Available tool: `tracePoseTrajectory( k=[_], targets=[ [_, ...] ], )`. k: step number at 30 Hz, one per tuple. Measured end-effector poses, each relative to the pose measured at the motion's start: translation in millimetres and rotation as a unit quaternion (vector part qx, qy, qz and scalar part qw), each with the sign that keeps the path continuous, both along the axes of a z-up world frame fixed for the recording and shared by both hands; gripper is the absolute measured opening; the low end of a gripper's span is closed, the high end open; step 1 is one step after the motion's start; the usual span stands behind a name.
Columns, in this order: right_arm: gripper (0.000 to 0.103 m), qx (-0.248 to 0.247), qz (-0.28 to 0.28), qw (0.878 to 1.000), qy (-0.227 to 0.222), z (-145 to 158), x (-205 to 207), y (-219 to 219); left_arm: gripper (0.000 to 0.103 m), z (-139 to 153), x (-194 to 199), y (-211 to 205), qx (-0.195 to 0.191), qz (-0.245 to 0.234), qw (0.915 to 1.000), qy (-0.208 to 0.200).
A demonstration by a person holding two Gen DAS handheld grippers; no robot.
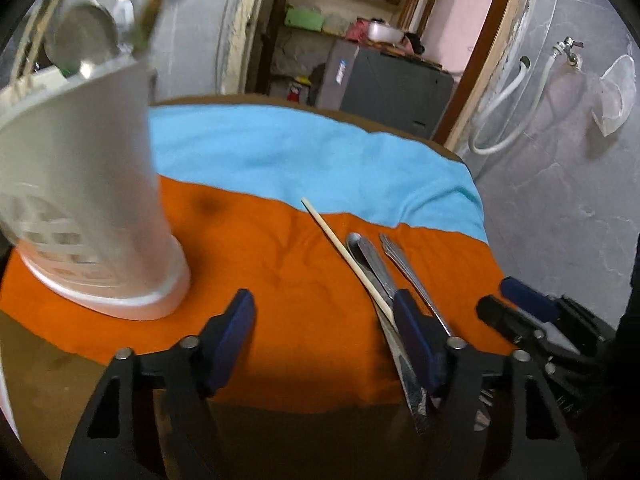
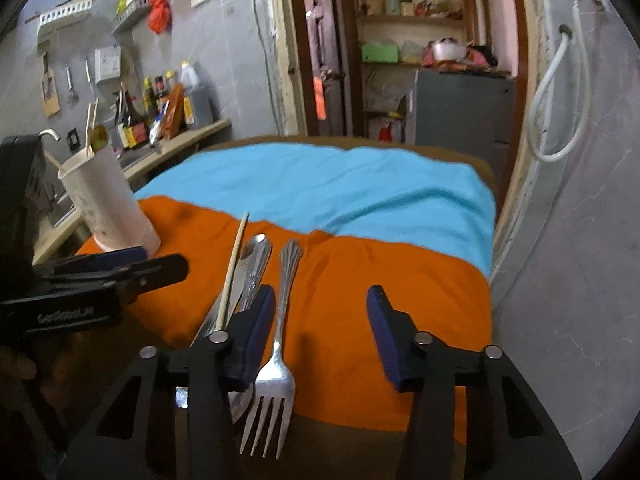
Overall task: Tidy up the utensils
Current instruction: 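Move the left tool over a chopstick while the right tool moves over the silver fork, then close the left tool on the chopstick while the right tool closes on the fork handle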
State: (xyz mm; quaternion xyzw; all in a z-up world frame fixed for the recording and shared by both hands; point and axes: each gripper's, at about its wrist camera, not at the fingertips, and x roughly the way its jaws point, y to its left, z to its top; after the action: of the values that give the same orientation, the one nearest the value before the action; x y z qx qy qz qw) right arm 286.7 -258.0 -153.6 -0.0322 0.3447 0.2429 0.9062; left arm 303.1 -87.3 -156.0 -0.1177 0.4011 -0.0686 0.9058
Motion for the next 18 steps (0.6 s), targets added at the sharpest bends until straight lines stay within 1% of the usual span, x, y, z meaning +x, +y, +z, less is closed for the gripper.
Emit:
tracePoseTrajectory(
  k=[4,7,9,10,11,13,14,16,18],
  targets=[
    [0.036,-0.007,0.020,1.000,0.023,-6.1,4.5,6.3,0.053,-3.0,12.9,1.8,-0.028,-0.008,0.9993,0.022],
    [0.032,-0.011,0.035,0.999,0.034,-8.7,5.5,11.7,0.051,0.1,20.2,-0.6,-0.028,-0.010,0.9992,0.026],
    [0.031,-0.015,0.043,0.998,0.041,-10.8,6.0,15.0,0.049,0.7,26.1,-1.7,-0.036,-0.012,0.9987,0.034],
    [0.031,-0.016,0.045,0.998,0.044,-11.9,6.6,16.6,0.047,0.3,29.3,-2.6,-0.037,-0.013,0.9985,0.039],
    [0.030,-0.017,0.048,0.998,0.047,-12.7,6.6,17.7,0.045,-0.7,31.5,-4.0,-0.034,-0.013,0.9984,0.043],
    [0.030,-0.019,0.050,0.997,0.051,-13.9,7.7,19.3,0.037,-2.9,36.8,-7.9,-0.021,-0.014,0.9984,0.051],
    [0.030,-0.021,0.051,0.997,0.054,-14.3,8.3,20.0,0.036,-4.4,39.8,-10.1,-0.014,-0.014,0.9983,0.054],
    [0.029,-0.023,0.052,0.997,0.059,-15.9,9.5,20.6,0.029,-5.5,42.4,-11.6,-0.004,-0.016,0.9982,0.057],
    [0.029,-0.027,0.053,0.996,0.063,-17.1,9.9,21.9,0.024,-6.9,43.5,-11.3,-0.001,-0.017,0.9980,0.060]
  ],
)
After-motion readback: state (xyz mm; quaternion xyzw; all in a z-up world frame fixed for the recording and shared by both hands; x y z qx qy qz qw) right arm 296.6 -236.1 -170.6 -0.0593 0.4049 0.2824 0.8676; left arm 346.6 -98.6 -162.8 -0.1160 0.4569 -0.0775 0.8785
